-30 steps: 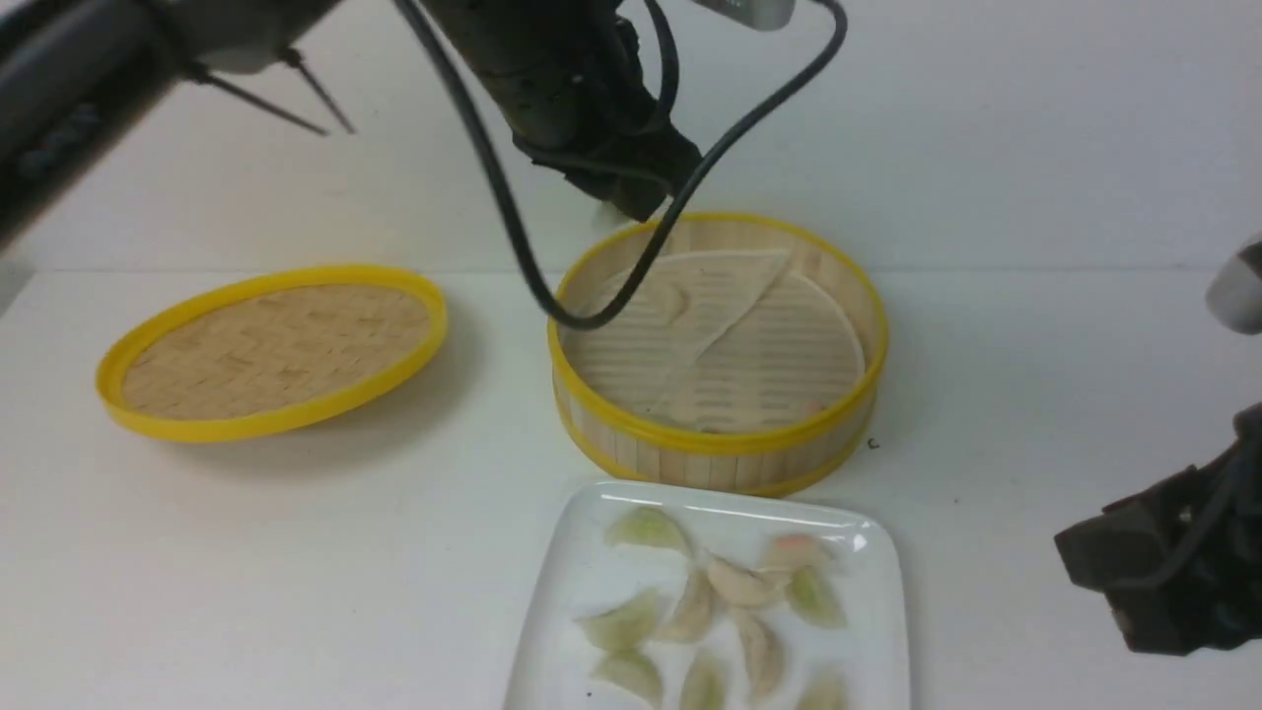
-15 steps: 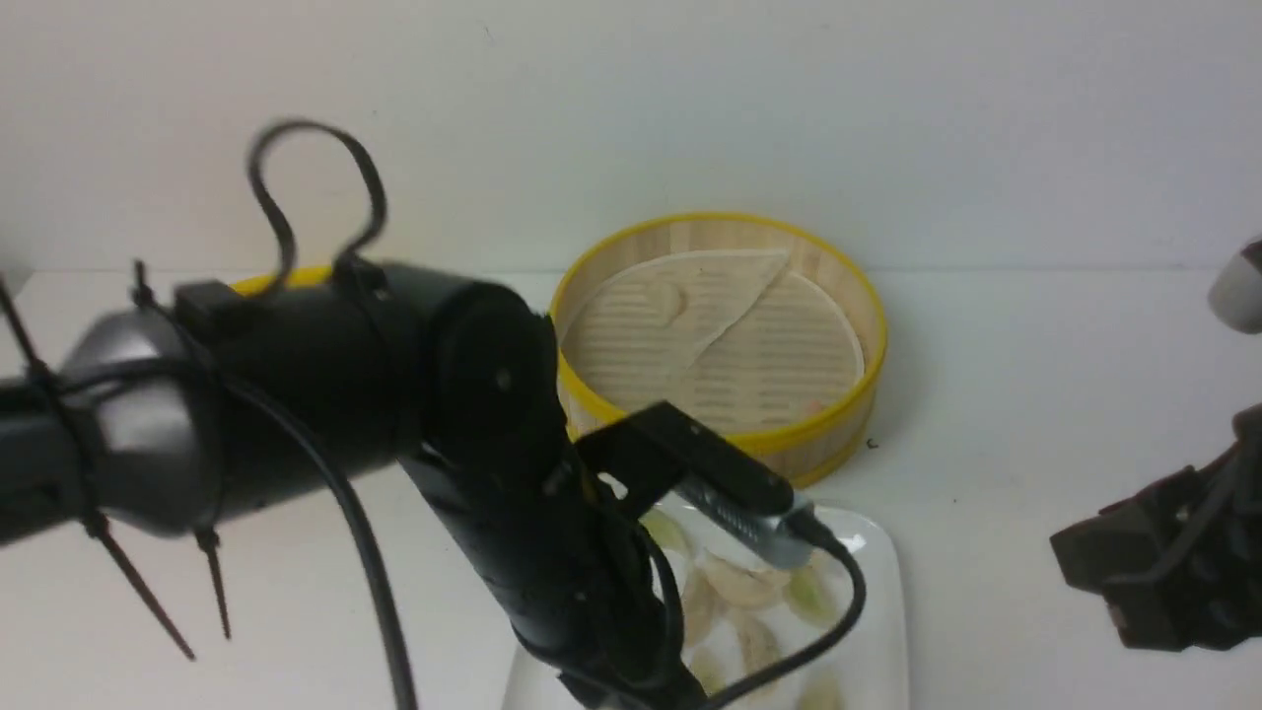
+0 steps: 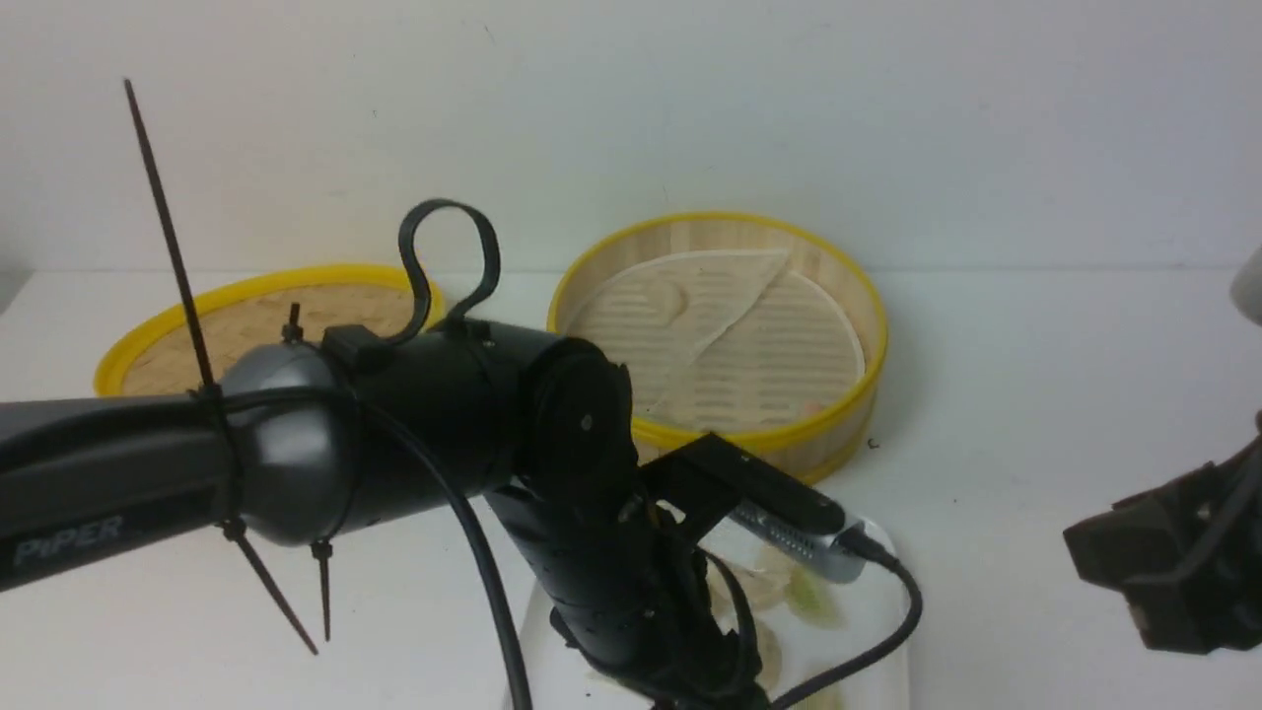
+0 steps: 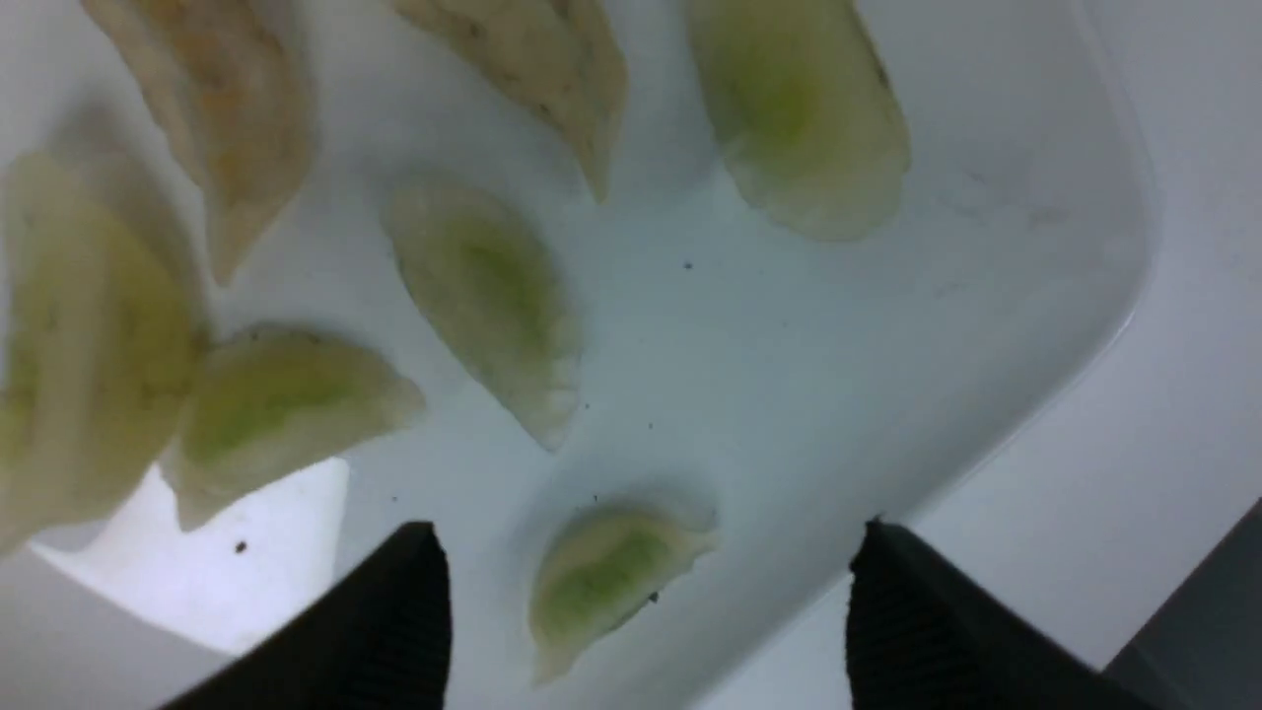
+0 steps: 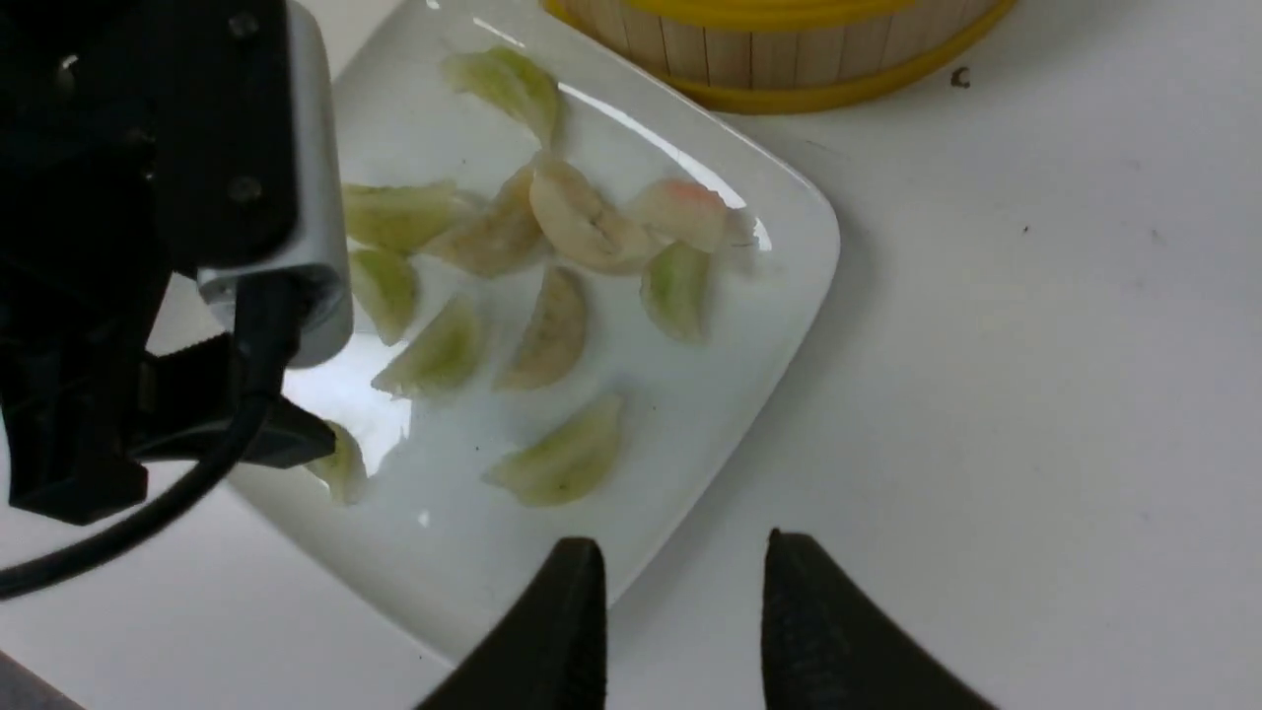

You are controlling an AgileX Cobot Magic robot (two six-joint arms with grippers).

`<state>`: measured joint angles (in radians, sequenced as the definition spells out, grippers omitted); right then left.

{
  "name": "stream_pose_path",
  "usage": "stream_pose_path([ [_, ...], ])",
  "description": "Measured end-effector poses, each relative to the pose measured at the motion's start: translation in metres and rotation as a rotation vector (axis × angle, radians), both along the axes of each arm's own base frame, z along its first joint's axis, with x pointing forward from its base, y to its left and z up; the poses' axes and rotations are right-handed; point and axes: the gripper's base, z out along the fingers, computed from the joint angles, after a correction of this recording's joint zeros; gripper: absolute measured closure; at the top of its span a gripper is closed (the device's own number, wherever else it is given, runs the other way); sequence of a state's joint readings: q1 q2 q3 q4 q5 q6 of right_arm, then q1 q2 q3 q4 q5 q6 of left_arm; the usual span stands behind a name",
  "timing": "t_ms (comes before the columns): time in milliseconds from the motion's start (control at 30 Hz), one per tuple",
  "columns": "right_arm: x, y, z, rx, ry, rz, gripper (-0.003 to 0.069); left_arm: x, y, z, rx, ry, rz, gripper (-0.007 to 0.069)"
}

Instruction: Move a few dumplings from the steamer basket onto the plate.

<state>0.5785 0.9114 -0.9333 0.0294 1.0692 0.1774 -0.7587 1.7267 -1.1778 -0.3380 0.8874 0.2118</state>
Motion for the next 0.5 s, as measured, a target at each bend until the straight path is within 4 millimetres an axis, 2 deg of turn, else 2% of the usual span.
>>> stream_pose_path([
  [33,-0.004,-0.003,0.005,0.011,-0.024,-0.008,0.0447,0.002,-0.001,0.011,-0.009,-0.021,0.003,0.0197],
  [67,-0.011,-0.010,0.014,0.035,-0.073,-0.024,0.0447,0.004,-0.001,0.029,-0.025,-0.058,0.008,0.0274],
  [100,-0.010,-0.009,0.015,0.036,-0.075,-0.024,0.0447,0.004,0.000,0.031,-0.025,-0.061,0.010,0.0274],
  [167,-0.031,-0.028,0.035,0.111,-0.213,-0.071,0.0447,0.001,0.006,0.074,-0.086,-0.170,0.029,0.0485],
  [200,-0.043,-0.038,0.044,0.152,-0.280,-0.100,0.0447,-0.002,0.011,0.088,-0.112,-0.213,0.034,0.0545],
  [300,-0.064,-0.056,0.052,0.225,-0.387,-0.153,0.0449,-0.012,0.023,0.116,-0.169,-0.294,0.045,0.0607],
  [333,-0.076,-0.067,0.052,0.263,-0.449,-0.182,0.0455,-0.021,0.032,0.133,-0.217,-0.344,0.058,0.0621],
  [400,-0.095,-0.085,0.043,0.308,-0.553,-0.234,0.0489,-0.036,0.047,0.153,-0.288,-0.424,0.078,0.0631],
  [433,-0.098,-0.088,0.040,0.314,-0.565,-0.237,0.0494,-0.037,0.049,0.156,-0.296,-0.433,0.079,0.0631],
  [500,-0.112,-0.101,0.027,0.359,-0.668,-0.269,0.0552,-0.052,0.065,0.165,-0.344,-0.488,0.101,0.0631],
])
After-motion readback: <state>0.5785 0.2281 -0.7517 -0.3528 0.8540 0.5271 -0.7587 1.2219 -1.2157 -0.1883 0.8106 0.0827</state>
